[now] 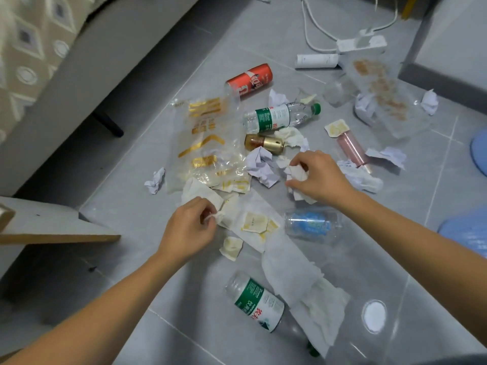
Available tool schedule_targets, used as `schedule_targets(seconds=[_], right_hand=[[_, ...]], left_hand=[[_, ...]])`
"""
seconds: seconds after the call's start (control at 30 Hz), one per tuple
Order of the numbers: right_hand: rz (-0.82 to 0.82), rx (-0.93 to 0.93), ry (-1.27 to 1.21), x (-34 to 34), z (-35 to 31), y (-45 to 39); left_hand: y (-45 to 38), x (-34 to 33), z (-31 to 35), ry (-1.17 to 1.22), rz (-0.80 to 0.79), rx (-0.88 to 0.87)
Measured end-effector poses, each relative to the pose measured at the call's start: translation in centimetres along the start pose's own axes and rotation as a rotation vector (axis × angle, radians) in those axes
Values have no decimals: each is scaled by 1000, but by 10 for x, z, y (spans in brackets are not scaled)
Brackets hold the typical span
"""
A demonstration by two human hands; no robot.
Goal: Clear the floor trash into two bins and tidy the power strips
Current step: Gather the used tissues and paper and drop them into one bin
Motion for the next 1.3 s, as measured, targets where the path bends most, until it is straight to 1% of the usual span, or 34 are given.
schedule_targets(seconds=[0.13, 0.23, 0.3, 0.43, 0.53, 0.63, 0.7, 0.73, 0.8, 0.87, 0.9, 1.0, 1.07, 1.13, 1.2, 1.3], right_hand=[[95, -33, -109, 44, -7, 20], [225, -82, -214, 97, 0, 52], [329, -117, -232, 141, 12, 83], [588, -224, -172, 239, 53, 170], [767, -380, -139, 297, 103, 248], [877, -563, -87, 327, 156, 324], [887, -685, -46, 326, 188, 358], [853, -749, -28, 320, 204, 370], [700, -859, -21, 299, 230, 382], [559, -922, -30, 278, 243, 387], [544, -929, -13, 274, 244, 388], [614, -849, 77, 272, 225, 372], [643, -751, 52, 264, 199, 341], [622, -634, -11, 246, 169, 299], [539, -506, -45, 218, 135, 251], [341, -367, -65, 161, 89, 180]], left_hand=[[-26, 21, 54, 152, 89, -91], [-47, 23, 116, 214, 82, -211], [-61, 16, 168, 248, 41, -310], [-77, -21, 294, 310, -76, -542], [-75, -61, 395, 367, -192, -699], [-60, -108, 490, 377, -282, -842], [-51, -143, 535, 358, -355, -872], [-48, -161, 551, 329, -396, -877], [-42, -192, 568, 189, -474, -874], [-41, -205, 566, 81, -505, -861], [-44, -201, 560, 77, -492, -847], [-61, -171, 513, 64, -431, -810], [-80, -145, 456, 7, -392, -712], [-97, -117, 388, -23, -352, -565], [-107, -90, 319, -43, -308, -427], [-102, -57, 225, -61, -241, -220]])
Point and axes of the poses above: each hand's wrist, its own y-axis away from the middle knuckle, its own x-axis out of the back of the hand, z = x × y, the point moved 8 cm from there along -y, towards the middle knuckle, and after that the axes turned 2 degrees about -z, right-handed, at the moved point
